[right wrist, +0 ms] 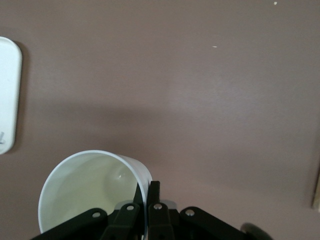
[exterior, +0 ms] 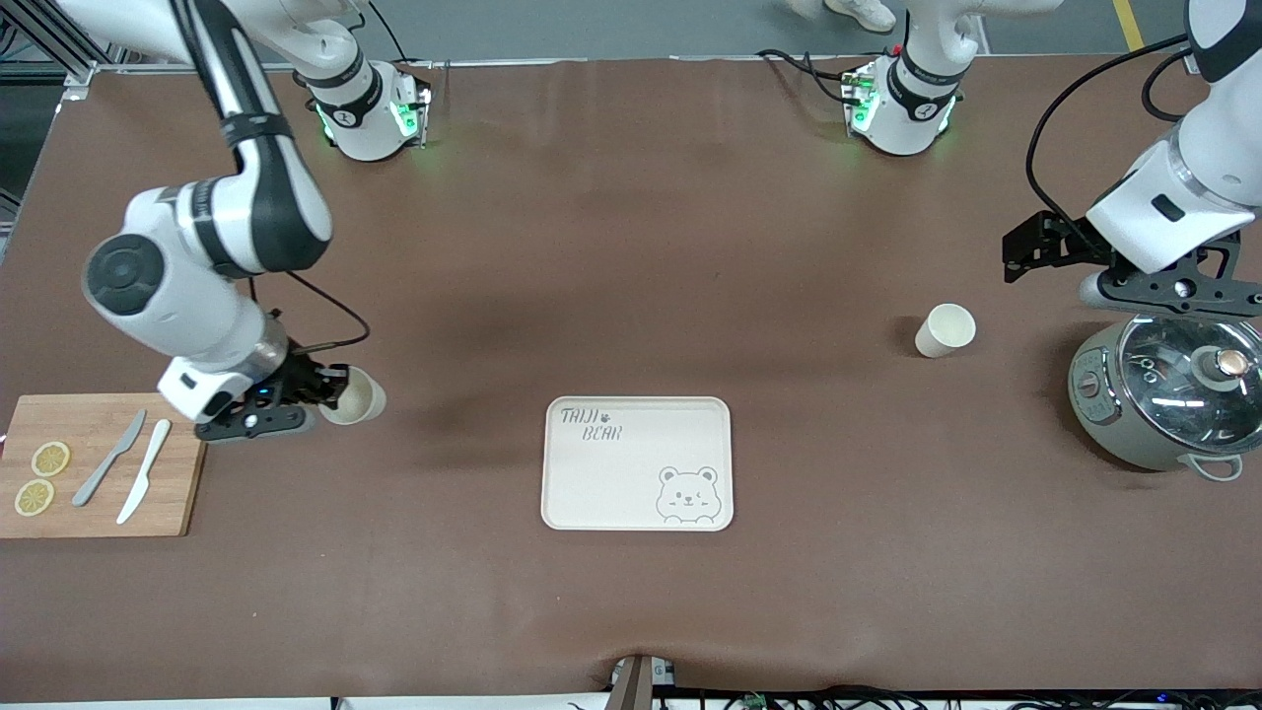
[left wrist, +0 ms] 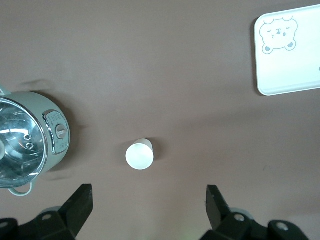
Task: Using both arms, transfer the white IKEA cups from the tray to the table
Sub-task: 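Carry the cup toward the cutting board and lower it with the right gripper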
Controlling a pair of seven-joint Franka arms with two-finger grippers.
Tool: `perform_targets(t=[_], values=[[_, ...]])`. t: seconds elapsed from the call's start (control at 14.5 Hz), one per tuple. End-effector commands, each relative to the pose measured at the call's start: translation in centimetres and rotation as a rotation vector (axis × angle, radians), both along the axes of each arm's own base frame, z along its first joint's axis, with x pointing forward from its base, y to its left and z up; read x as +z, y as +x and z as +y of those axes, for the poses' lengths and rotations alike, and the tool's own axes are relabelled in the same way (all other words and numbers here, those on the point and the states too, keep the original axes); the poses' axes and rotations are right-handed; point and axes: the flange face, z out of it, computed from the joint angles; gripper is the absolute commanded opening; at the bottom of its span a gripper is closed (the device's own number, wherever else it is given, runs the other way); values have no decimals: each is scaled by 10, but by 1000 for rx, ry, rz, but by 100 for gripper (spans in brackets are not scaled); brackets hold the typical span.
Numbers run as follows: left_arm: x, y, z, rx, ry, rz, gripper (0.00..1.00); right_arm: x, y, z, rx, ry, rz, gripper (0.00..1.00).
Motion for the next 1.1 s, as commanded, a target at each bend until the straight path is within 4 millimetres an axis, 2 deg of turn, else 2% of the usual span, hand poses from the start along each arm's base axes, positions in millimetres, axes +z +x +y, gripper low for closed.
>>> perform_targets(t=[0.0, 0.21, 0.48, 0.62, 0.76, 1.03], values=[[7, 0, 4, 7, -11, 4, 100, -15, -13, -26, 37, 26, -40, 0], [8, 0, 3, 7, -13, 3, 100, -41, -18, -36, 50, 15, -93, 0], [7, 0, 5, 8, -10, 4, 100, -84, -17, -64, 78, -11, -152, 0], [7, 0, 5, 6, -7, 3, 100, -97, -14, -75, 93, -22, -170, 0], [7, 1, 5, 7, -4, 3, 100, -113, -13, -94, 115, -33, -179, 0], [7, 1, 8, 13, -2, 2, 100, -135, -12, -105, 117, -15, -190, 0]])
